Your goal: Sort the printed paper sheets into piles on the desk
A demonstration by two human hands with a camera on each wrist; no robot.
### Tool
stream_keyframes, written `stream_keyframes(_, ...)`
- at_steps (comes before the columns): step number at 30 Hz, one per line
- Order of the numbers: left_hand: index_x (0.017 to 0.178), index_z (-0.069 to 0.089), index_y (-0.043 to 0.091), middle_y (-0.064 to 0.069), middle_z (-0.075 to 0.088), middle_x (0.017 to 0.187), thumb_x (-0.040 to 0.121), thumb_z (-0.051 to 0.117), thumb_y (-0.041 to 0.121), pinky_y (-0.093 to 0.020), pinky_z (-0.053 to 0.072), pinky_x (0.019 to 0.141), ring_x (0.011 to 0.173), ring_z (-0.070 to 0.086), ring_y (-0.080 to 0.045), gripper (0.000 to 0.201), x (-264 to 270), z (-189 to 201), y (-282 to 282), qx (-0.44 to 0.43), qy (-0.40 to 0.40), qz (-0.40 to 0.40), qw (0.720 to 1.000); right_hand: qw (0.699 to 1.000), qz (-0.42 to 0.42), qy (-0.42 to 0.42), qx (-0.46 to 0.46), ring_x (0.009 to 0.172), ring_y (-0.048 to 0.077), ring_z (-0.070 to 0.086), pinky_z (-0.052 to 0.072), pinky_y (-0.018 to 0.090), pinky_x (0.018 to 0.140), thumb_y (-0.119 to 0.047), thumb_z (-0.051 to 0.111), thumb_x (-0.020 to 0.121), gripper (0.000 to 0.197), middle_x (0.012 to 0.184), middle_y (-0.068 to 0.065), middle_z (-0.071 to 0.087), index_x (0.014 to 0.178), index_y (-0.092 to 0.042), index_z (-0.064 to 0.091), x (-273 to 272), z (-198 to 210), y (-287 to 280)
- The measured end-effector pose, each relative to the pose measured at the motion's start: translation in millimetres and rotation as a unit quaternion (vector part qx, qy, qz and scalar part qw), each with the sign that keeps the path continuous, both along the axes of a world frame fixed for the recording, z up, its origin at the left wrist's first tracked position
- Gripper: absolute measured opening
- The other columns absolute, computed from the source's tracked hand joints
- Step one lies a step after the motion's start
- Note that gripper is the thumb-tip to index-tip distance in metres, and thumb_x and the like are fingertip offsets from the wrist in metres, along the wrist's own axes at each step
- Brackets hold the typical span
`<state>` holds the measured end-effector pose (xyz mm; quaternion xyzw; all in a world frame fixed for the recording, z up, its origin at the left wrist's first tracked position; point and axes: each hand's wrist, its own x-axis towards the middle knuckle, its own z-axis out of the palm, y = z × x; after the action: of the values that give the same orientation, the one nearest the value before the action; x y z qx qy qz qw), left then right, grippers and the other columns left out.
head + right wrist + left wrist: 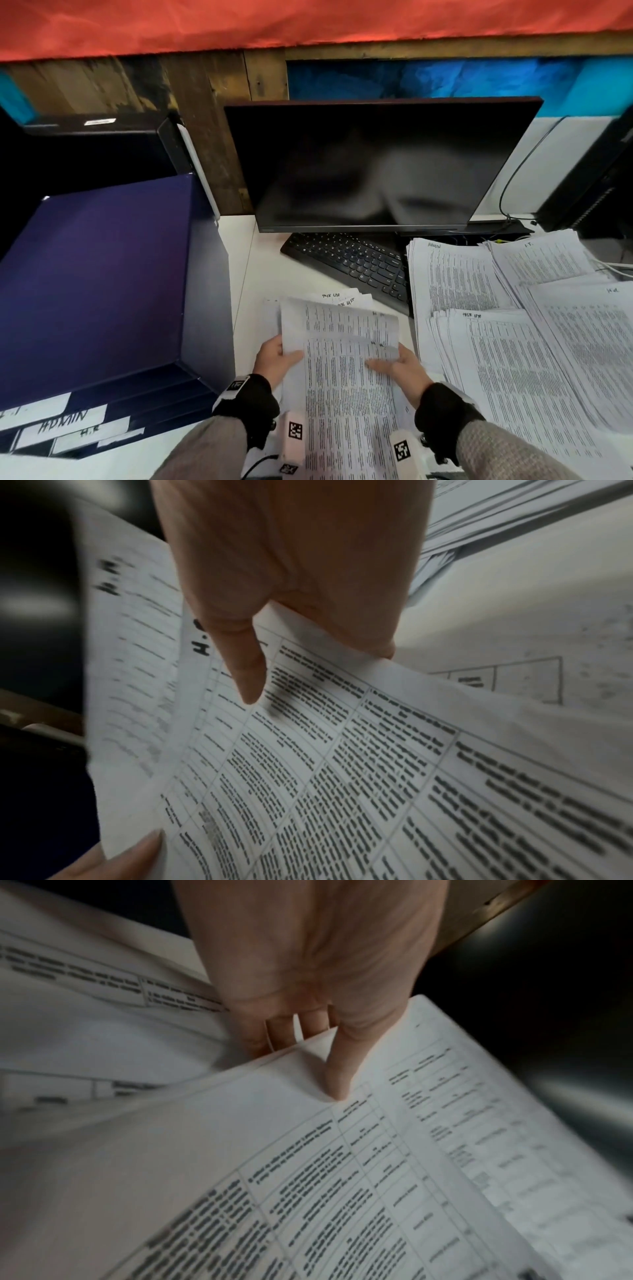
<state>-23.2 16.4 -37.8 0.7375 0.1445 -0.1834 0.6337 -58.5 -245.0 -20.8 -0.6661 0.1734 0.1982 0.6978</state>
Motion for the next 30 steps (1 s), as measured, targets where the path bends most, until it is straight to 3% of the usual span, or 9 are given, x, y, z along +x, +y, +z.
stream_keyframes(4, 0.115, 0.064, 0.015, 0.0, 0.069, 0.112, 0.091, 0.061, 0.02, -0.041, 0.049, 0.098, 0.104, 0.065, -0.018, 0.025, -7.7, 4.6, -3.5, 0.053, -0.006, -0.073, 0.996, 1.0, 0.007, 0.011, -0.008, 0.1, 0.022, 0.068, 0.049, 0.041, 0.096, -0.007, 0.067, 0.084, 0.028, 0.104, 0.006, 0.073, 0.112, -0.008, 0.063, -1.5, 0.8, -1.7)
stream_keyframes(7, 0.111, 0.062, 0.021, 0.001, 0.068, 0.111, 0.089, 0.063, 0.019, -0.039, 0.049, 0.098, 0.104, 0.064, -0.017, 0.022, -5.0, 11.5, -4.2, 0.077, -0.001, -0.081, 0.994, 0.999, 0.014, 0.014, -0.047, 0.099, 0.019, 0.069, 0.051, 0.039, 0.094, -0.023, 0.074, 0.079, 0.044, 0.106, 0.004, 0.072, 0.117, -0.007, 0.059, -2.9, -3.5, -6.7)
stream_keyframes(11, 0.113, 0.061, 0.016, -0.007, 0.068, 0.111, 0.086, 0.054, 0.006, -0.038, 0.05, 0.095, 0.102, 0.063, -0.025, 0.029, 0.8, 9.7, -6.7, 0.154, 0.014, -0.047, 0.987, 0.997, 0.045, -0.018, -0.066, 0.099, 0.017, 0.066, 0.05, 0.021, 0.076, 0.002, 0.061, 0.084, 0.027, 0.105, 0.003, 0.07, 0.108, -0.01, 0.061, 1.3, 11.0, -7.6)
stream_keyframes(14, 0.129, 0.052, 0.017, -0.01, 0.062, 0.12, 0.092, 0.044, 0.009, -0.035, 0.047, 0.094, 0.106, 0.058, -0.032, 0.039, 0.5, 13.5, -3.7, 0.258, 0.016, 0.025, 0.966, 0.989, -0.071, -0.019, -0.127, 0.11, 0.021, 0.049, 0.042, 0.032, 0.09, 0.015, 0.047, 0.082, 0.037, 0.117, 0.01, 0.057, 0.113, -0.003, 0.056, 20.3, 3.7, -19.9)
stream_keyframes(17, 0.14, 0.039, 0.016, -0.014, 0.054, 0.131, 0.094, 0.041, 0.006, -0.035, 0.042, 0.096, 0.117, 0.052, -0.035, 0.047, -0.9, 17.3, -1.1, 0.301, 0.043, 0.03, 0.952, 0.977, -0.137, 0.026, -0.162, 0.108, 0.024, 0.048, 0.04, 0.044, 0.103, 0.003, 0.047, 0.09, 0.039, 0.123, 0.015, 0.054, 0.129, -0.001, 0.048, 38.9, -7.7, -25.9)
stream_keyframes(19, 0.147, 0.029, 0.017, -0.014, 0.046, 0.142, 0.095, 0.041, 0.007, -0.035, 0.037, 0.104, 0.126, 0.045, -0.034, 0.054, -4.0, 18.3, -0.7, 0.309, 0.064, 0.026, 0.949, 0.977, -0.127, 0.06, -0.161, 0.101, 0.026, 0.053, 0.043, 0.042, 0.098, -0.011, 0.054, 0.091, 0.039, 0.113, 0.014, 0.055, 0.128, -0.004, 0.047, 50.2, -15.5, -25.6)
stream_keyframes(22, 0.149, 0.024, 0.016, -0.013, 0.04, 0.146, 0.095, 0.04, 0.006, -0.035, 0.034, 0.106, 0.131, 0.041, -0.033, 0.057, -8.5, 16.0, 1.7, 0.299, 0.084, 0.026, 0.95, 0.98, -0.076, 0.077, -0.169, 0.073, 0.017, 0.05, 0.043, 0.027, 0.071, -0.024, 0.063, 0.084, 0.009, 0.079, 0.001, 0.052, 0.083, -0.017, 0.057, 58.9, -12.1, -14.6)
stream_keyframes(24, 0.148, 0.027, 0.015, -0.013, 0.042, 0.145, 0.094, 0.04, 0.005, -0.035, 0.035, 0.107, 0.13, 0.043, -0.033, 0.056, -9.3, 13.1, 4.0, 0.292, 0.087, 0.033, 0.952, 0.97, -0.086, 0.045, -0.224, 0.068, 0.018, 0.048, 0.039, 0.024, 0.068, -0.017, 0.062, 0.084, 0.027, 0.067, -0.002, 0.05, 0.061, -0.021, 0.048, 58.7, -9.3, -6.4)
stream_keyframes(30, 0.142, 0.035, 0.008, -0.019, 0.049, 0.136, 0.096, 0.035, 0.003, -0.036, 0.041, 0.098, 0.121, 0.049, -0.036, 0.046, -9.4, 24.5, 2.4, 0.305, 0.059, 0.086, 0.947, 0.941, -0.022, -0.186, -0.281, 0.073, 0.015, 0.052, 0.041, 0.027, 0.069, -0.021, 0.072, 0.081, 0.03, 0.072, 0.0, 0.058, 0.058, -0.012, 0.055, 28.0, 21.4, 15.0)
